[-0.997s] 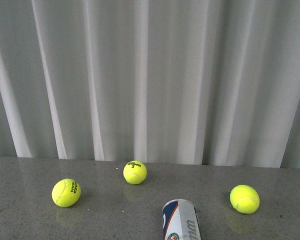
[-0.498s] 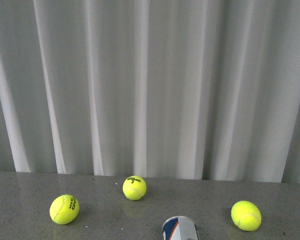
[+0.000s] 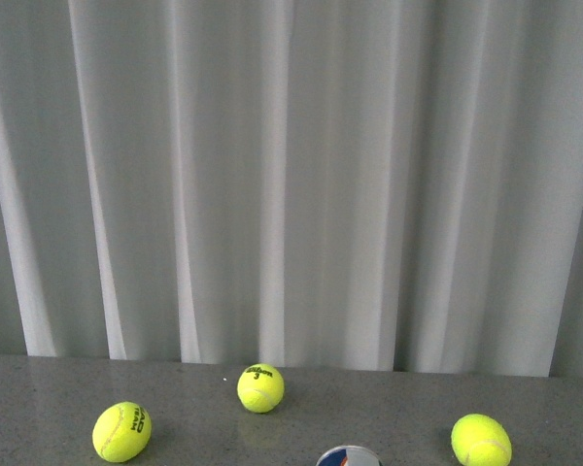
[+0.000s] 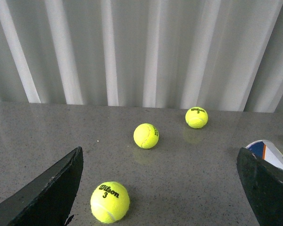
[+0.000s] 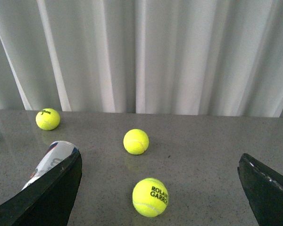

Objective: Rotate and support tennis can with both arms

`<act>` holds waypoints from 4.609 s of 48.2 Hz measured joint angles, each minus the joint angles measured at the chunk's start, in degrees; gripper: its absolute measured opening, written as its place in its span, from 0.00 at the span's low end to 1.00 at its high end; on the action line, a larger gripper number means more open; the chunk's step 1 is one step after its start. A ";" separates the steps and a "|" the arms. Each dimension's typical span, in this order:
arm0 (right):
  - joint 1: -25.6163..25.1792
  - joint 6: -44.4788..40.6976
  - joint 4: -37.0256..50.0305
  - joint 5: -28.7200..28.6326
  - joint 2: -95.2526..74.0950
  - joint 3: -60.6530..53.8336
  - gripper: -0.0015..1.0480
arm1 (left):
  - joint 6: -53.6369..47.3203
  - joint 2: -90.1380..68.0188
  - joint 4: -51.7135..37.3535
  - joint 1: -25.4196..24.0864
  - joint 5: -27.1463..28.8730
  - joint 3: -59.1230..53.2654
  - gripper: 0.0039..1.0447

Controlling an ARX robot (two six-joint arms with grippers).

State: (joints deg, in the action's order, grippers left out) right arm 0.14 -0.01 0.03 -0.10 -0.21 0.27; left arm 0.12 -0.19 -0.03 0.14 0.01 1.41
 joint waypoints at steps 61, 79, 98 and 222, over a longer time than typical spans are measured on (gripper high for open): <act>17.99 14.84 -3.69 -8.04 -105.53 54.53 0.93 | 0.02 0.02 0.00 0.00 0.02 0.00 0.94; 19.98 18.40 -6.38 -11.43 -117.50 65.20 0.93 | 0.00 0.02 0.00 0.00 0.02 0.00 0.94; 22.95 19.15 -8.17 -9.81 -125.52 71.32 0.78 | 0.00 0.02 0.00 0.00 0.02 0.00 0.94; 29.16 -44.78 9.66 -18.10 -109.31 59.10 0.93 | 0.02 0.00 0.00 0.00 0.02 0.00 0.94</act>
State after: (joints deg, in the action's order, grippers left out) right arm 29.30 -44.80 9.69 -18.20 -109.51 59.37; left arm 0.14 -0.19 -0.03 0.14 0.03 1.41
